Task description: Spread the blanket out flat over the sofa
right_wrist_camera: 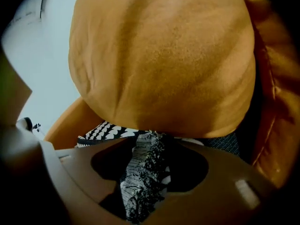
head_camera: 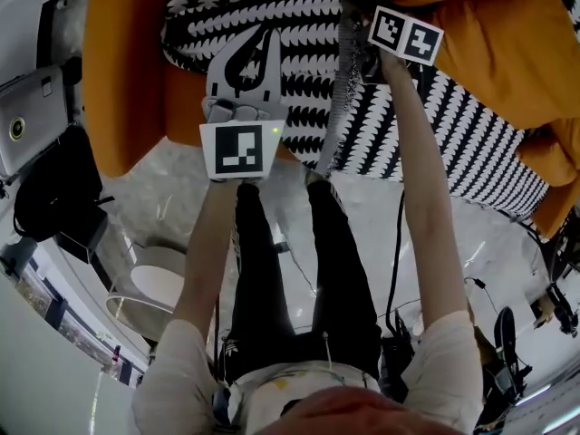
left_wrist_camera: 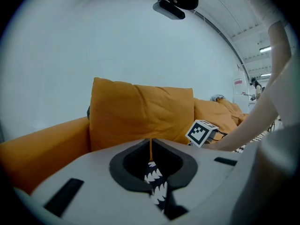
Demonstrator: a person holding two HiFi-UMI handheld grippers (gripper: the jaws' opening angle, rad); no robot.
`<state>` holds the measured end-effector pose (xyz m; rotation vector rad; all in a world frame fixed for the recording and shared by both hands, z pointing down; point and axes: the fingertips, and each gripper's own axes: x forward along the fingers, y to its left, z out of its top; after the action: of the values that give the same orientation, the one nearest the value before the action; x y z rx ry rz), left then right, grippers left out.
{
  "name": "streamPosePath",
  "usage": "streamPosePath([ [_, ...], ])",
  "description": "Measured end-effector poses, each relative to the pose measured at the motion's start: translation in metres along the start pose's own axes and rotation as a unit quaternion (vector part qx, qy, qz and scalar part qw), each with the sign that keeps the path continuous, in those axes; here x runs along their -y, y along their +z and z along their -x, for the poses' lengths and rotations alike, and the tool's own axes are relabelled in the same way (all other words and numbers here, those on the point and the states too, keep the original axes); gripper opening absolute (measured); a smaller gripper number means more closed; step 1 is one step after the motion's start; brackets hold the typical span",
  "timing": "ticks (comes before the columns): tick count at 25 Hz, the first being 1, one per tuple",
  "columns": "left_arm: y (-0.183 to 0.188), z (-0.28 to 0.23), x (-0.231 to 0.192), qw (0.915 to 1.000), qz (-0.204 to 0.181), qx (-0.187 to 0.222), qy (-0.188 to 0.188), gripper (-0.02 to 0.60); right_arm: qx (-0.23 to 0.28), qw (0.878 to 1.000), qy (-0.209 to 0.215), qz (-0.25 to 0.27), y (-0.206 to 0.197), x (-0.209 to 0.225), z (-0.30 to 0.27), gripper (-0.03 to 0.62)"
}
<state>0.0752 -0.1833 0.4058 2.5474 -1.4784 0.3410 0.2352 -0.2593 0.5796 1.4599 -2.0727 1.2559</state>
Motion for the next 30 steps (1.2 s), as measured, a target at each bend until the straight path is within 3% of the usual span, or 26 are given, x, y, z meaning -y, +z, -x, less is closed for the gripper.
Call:
streamPosePath([
  [5,-0.001,0.003,-0.005,0.9999,0.009,-0.005,0.003,0.024,-0.029,0.999,-0.04,0.011,0.0,0.006,-0.001,0.174],
  [6,-0.002,0.003,-0.005,0.9999,0.008,-0.005,0.003,0.024,-0.032,0.998,-0.053,0.019,-0.001,0.009,-0.002,0.149],
  [8,-0.003,0.002,-0.005,0.9999,0.008,-0.005,0.005,0.025,-0.036,0.996,-0.073,0.047,-0.004,0.013,-0.002,0.038],
  [9,-0.003,0.002,-0.004,0.9999,0.008,-0.005,0.006,0.024,-0.036,0.994,-0.077,0.061,-0.005,0.013,-0.001,0.028],
  [11,-0.003,0.002,-0.002,0.9999,0.007,-0.008,0.005,0.023,-0.029,0.995,-0.07,0.071,-0.003,0.012,0.002,0.023],
  [16,-0.001,0.007,-0.004,1.0,0.004,-0.008,0.004,0.023,0.025,0.999,-0.022,0.024,0.013,0.002,0.022,0.02],
  [22,0.01,0.022,-0.001,0.9999,-0.003,-0.001,0.016,0.024,0.059,0.991,-0.013,0.121,0.018,-0.035,0.06,0.018],
  [27,0.036,0.054,0.009,0.9992,-0.006,0.018,0.034,0.025,0.098,0.973,-0.005,0.211,0.028,-0.084,0.116,0.018],
  [30,0.05,0.078,0.015,0.9981,0.002,0.032,0.052,0.024,0.117,0.964,0.013,0.237,0.024,-0.115,0.153,0.018],
])
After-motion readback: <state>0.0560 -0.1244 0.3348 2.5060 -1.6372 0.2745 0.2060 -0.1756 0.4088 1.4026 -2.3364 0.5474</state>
